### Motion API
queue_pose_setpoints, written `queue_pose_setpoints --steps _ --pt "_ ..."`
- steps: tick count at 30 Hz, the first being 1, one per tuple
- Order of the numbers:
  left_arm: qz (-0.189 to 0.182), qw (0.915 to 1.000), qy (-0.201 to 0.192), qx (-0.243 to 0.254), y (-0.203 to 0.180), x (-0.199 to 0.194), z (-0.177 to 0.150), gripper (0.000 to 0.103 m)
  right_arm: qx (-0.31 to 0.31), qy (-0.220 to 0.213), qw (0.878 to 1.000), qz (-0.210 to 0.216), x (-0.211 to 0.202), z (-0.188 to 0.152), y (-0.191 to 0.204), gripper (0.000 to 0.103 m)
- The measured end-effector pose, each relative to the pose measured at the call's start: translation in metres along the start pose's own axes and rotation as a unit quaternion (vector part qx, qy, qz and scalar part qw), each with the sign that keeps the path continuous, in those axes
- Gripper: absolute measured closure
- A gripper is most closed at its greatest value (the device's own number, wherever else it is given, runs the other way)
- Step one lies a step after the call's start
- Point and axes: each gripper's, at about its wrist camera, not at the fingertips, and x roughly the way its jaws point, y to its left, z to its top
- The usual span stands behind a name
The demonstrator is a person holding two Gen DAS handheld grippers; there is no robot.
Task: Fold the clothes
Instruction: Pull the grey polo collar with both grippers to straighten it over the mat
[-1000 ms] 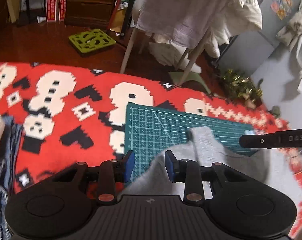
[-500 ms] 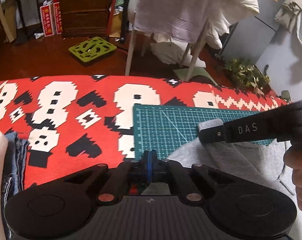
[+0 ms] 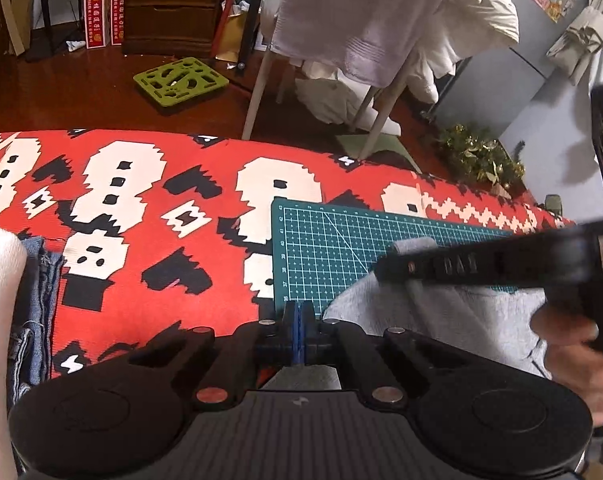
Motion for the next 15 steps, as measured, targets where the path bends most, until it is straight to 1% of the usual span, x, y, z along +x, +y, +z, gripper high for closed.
queue_pose_setpoints --steps 3,10,15 --pt "-0.003 1.0 -0.001 0.002 -0.001 -0.003 0.0 0.102 0.014 0.003 1.0 0.001 0.0 0.005 -0.004 0.101" --pt "-0.026 0.9996 -0.006 -0.002 -0.009 -0.01 0.004 0.102 0.023 -0.027 0.999 -0.027 -0.06 -0.014 -0.055 0.1" --pt "-0.046 0.9989 -0.008 0.001 -0.028 -0.011 0.011 0.102 0.029 -0.049 0.997 -0.047 -0.104 -0.027 -0.093 0.1"
